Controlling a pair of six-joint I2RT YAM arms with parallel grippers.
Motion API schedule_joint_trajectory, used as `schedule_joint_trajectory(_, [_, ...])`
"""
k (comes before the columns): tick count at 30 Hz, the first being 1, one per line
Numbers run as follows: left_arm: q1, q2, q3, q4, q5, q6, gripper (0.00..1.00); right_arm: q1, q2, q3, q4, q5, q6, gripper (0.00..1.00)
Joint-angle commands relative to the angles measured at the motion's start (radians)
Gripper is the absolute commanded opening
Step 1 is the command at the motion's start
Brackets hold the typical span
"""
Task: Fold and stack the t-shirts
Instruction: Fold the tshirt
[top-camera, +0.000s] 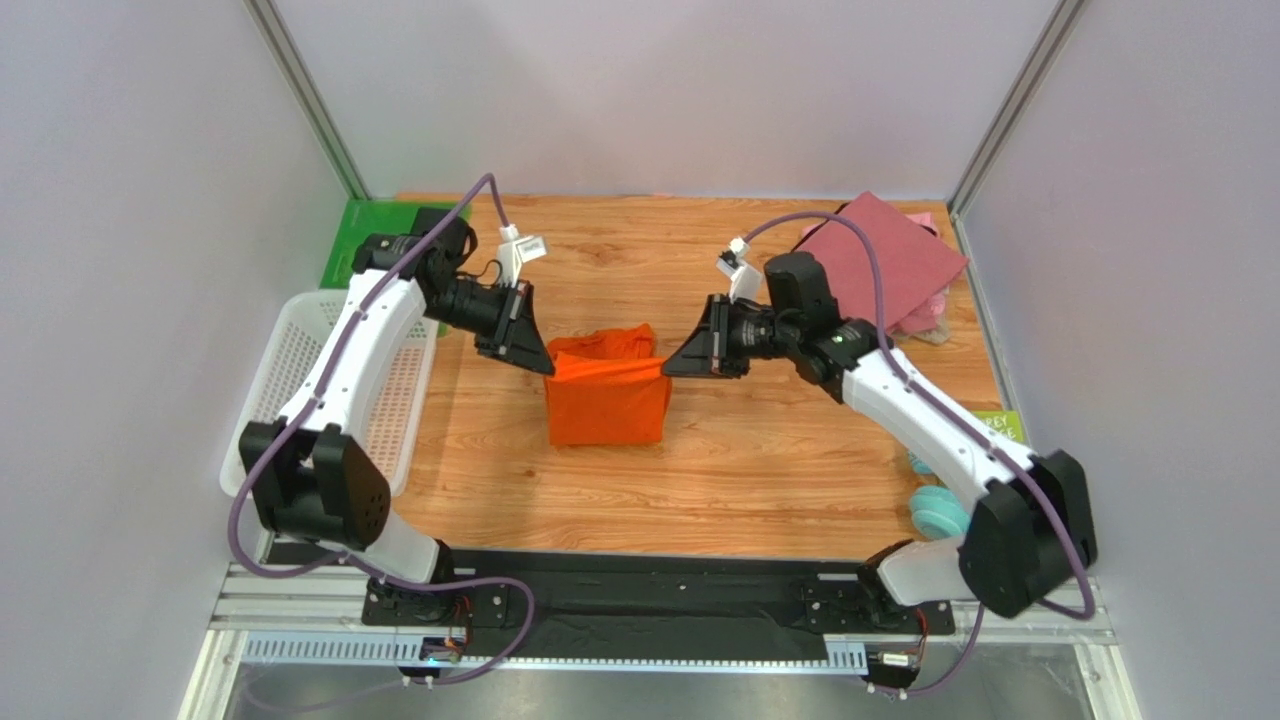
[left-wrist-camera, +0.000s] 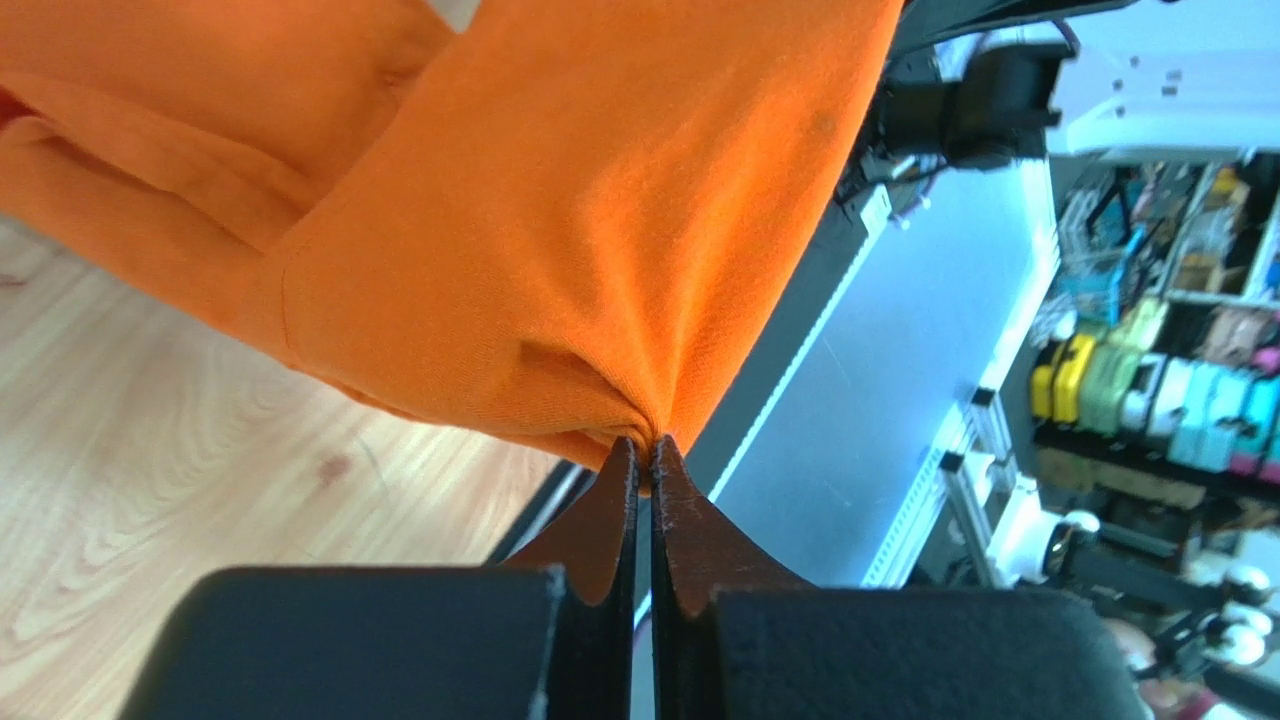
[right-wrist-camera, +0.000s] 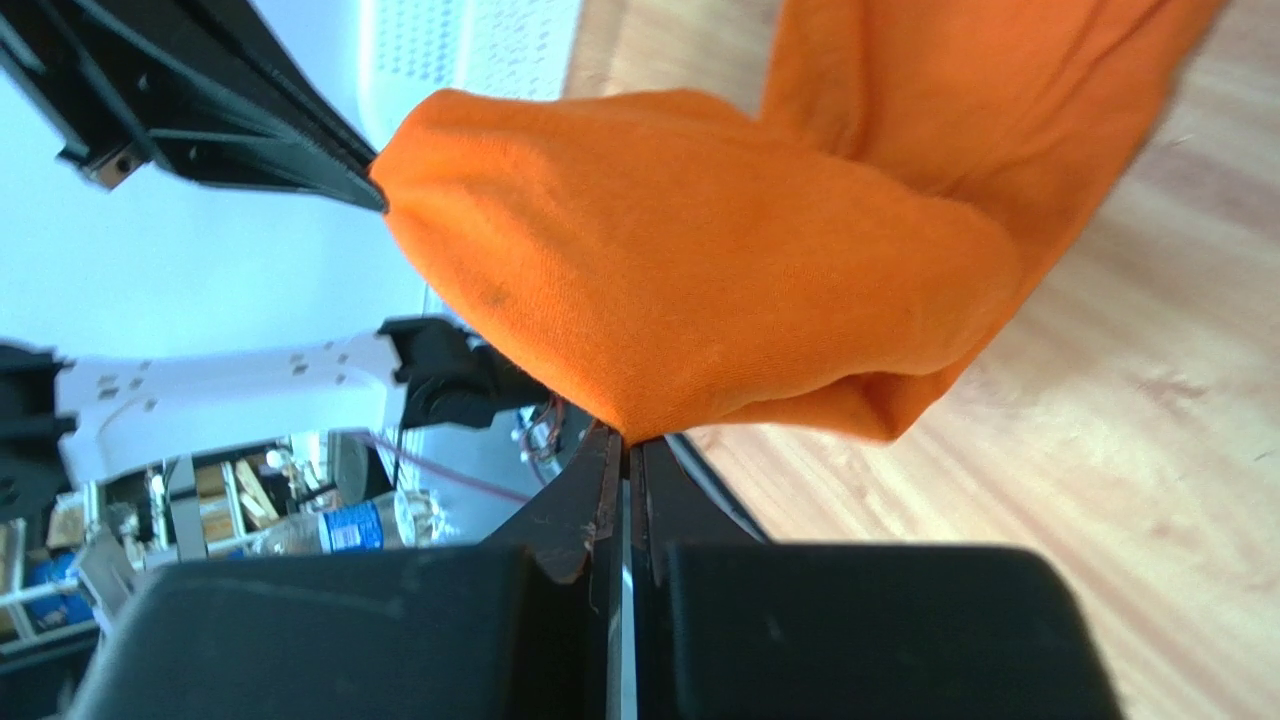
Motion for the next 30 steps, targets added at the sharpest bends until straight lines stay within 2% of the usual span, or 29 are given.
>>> schedule_joint_trajectory(1, [-0.047, -0.102, -0.017, -0.119, 0.007, 0.065, 0.00, 0.020, -0.164, -0.077, 0.001, 0.043, 0.018, 0.00])
schedule_joint_trajectory(6, [-0.107, -0.148, -0.097, -0.153, -0.014, 0.101, 0.00, 0.040, -0.305, -0.161, -0.015, 0.077, 0.049, 0.00])
schedule_joint_trajectory(10, [-0.110, -0.205, -0.148, -0.106, -0.046, 0.070, 0.00, 0.046, -0.330, -0.212, -0.016, 0.081, 0.055, 0.00])
schedule_joint_trajectory(14, [-0.110, -0.168, -0.151, -0.098, -0.063, 0.056, 0.00, 0.046, -0.292, -0.195, -0.019, 0.089, 0.029, 0.00])
schedule_joint_trajectory(21, [-0.104, -0.041, -0.103, -0.032, -0.137, 0.039, 0.00, 0.028, -0.059, 0.000, -0.022, 0.077, -0.049, 0.00])
schedule_joint_trajectory(24, [-0.092, 0.042, -0.047, -0.021, -0.151, 0.045, 0.00, 0.002, 0.093, 0.096, -0.010, 0.039, -0.064, 0.00])
schedule_joint_trajectory(30, [-0.021, 0.308, 0.118, -0.006, -0.180, 0.059, 0.00, -0.043, 0.348, 0.254, 0.013, -0.032, -0.068, 0.00])
